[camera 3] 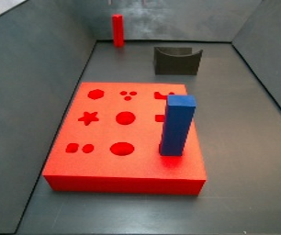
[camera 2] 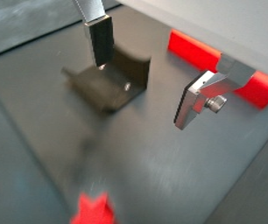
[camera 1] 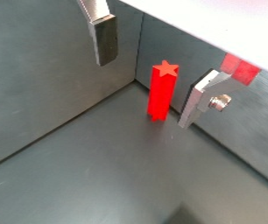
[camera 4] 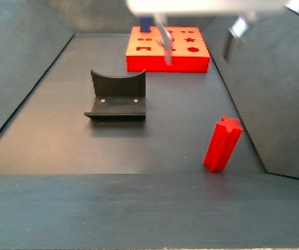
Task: Pick up the star object. Move up. Move to above the board. Insert the star object.
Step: Pick up the star object.
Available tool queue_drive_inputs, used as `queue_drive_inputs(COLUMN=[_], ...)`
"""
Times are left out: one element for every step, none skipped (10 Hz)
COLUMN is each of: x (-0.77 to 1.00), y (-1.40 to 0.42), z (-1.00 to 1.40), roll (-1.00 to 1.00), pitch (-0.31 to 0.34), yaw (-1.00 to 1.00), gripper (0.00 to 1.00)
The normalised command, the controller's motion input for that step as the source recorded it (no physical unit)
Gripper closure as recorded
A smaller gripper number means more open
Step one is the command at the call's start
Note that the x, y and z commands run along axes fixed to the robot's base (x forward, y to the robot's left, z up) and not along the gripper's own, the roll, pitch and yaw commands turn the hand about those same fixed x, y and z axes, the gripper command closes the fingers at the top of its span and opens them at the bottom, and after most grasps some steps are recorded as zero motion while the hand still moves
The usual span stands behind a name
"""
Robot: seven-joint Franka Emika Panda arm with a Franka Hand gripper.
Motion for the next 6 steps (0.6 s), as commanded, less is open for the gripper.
queue_drive_inputs(x=[-0.43, -0.27, -0.14, -0.04, 0.00, -0.08], y=[0.87, 0.84, 0.86, 0.86, 0.87, 0.84], z=[-0.61, -0.52, -0.42, -0.32, -0.23, -0.31], roll=[-0.01, -0.06, -0.09, -0.11, -0.13, -0.13], pitch=[-0.260, -0.306, -0.274, -0.250, -0.236, -0.294], yaw=[0.25, 0.26, 0.23, 0.20, 0.15, 0.16], gripper=[0.00, 0.00, 0.00, 0.00, 0.00, 0.00])
